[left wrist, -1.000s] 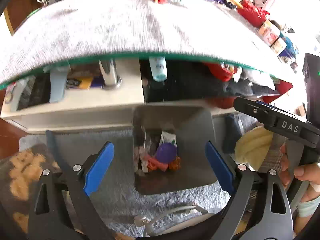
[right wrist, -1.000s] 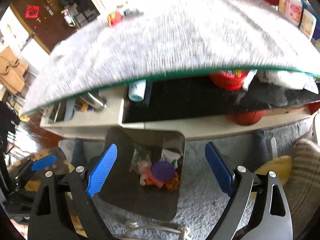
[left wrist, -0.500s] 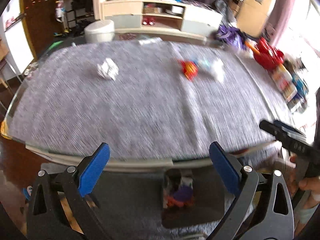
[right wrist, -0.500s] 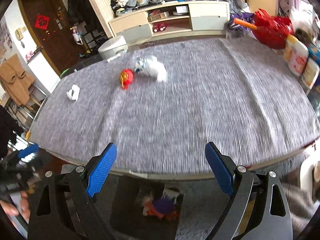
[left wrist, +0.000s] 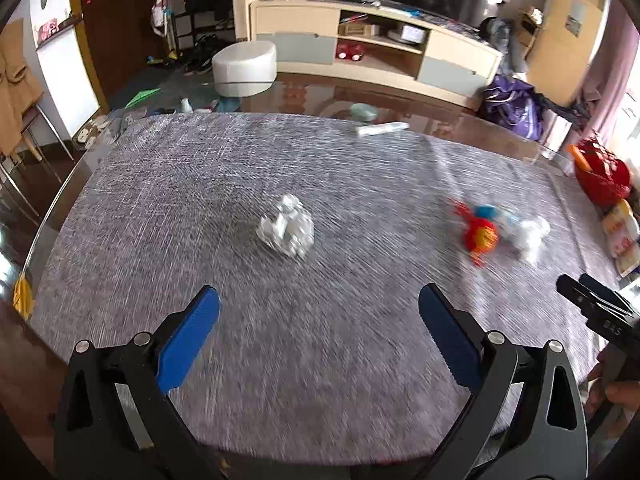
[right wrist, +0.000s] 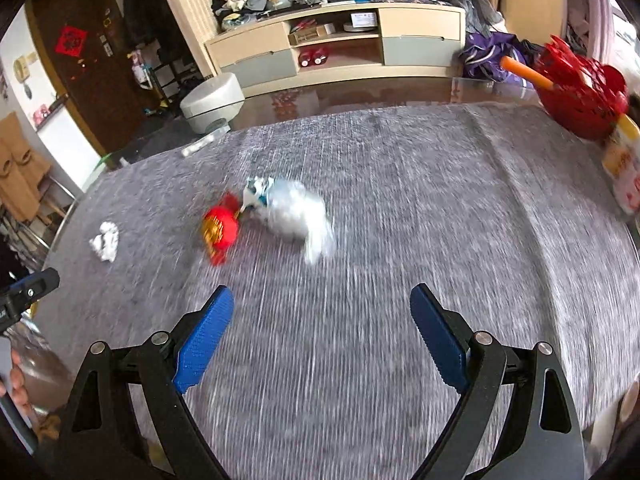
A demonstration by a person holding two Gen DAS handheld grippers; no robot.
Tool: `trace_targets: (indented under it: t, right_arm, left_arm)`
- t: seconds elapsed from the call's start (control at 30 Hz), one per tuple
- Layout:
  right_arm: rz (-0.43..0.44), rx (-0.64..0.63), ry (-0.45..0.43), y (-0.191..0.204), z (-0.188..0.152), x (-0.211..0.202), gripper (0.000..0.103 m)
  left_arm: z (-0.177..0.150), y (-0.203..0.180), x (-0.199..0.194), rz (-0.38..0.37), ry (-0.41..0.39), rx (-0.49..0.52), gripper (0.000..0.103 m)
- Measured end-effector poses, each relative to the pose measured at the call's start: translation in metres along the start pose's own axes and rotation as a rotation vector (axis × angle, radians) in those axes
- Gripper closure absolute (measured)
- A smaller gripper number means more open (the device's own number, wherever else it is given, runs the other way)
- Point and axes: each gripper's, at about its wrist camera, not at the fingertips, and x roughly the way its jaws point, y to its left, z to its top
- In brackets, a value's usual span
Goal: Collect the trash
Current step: 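Grasp the crumpled foil with the left tool while the right tool grasps the white plastic bag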
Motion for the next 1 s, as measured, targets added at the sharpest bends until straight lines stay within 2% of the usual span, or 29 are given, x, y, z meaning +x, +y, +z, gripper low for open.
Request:
trace_targets:
  t: [0.27,0.3,0.4,0.47,0.6,0.63,0.73,0.83,1.0]
  right_arm:
    - [-0.015,-0.017,-0.03,-0.002,0.024,0.03,0.015]
    - [-0.017,-0.018,-0.029,-0.003,0.026,0.032,0.018]
    - [-0.016,-0.019,-0.017,-0.004,0.029,0.04,0.034]
    - [-0.003,-0.02,-0.005,-0.004,0.03,0.046,0.044]
    - [0.022,-0.034,0.014,-0.002,0.029,0.053,0.063]
    - [0.026,-0.036,0.019,-0.001,0.029,0.054,0.071]
    - [0.034,-0.037,0.023,0.0,0.026,0.052,0.079]
    - [0.044,-0.039,0.012,0.001,0.022,0.041,0.081]
    - [0.034,-0.057,-0.016,0.005,0.013,0.013,0.083]
  left_arm:
    - [0.023,0.009,0.051,0.055,0.037,0.023,0.008]
    - [0.026,0.011,0.057,0.061,0.039,0.025,0.008]
    - [0.031,0.014,0.068,0.065,0.042,0.023,0.009]
    - [0.033,0.016,0.073,0.062,0.041,0.027,0.013]
    - [0.035,0.016,0.082,0.033,0.061,0.026,0.049]
    - [0.035,0.016,0.084,0.024,0.067,0.026,0.06]
    - [0.033,0.015,0.084,0.007,0.066,0.023,0.077]
    - [0.028,0.013,0.076,-0.019,0.063,0.019,0.085]
    - [0.017,-0.001,0.049,-0.058,0.044,0.046,0.088]
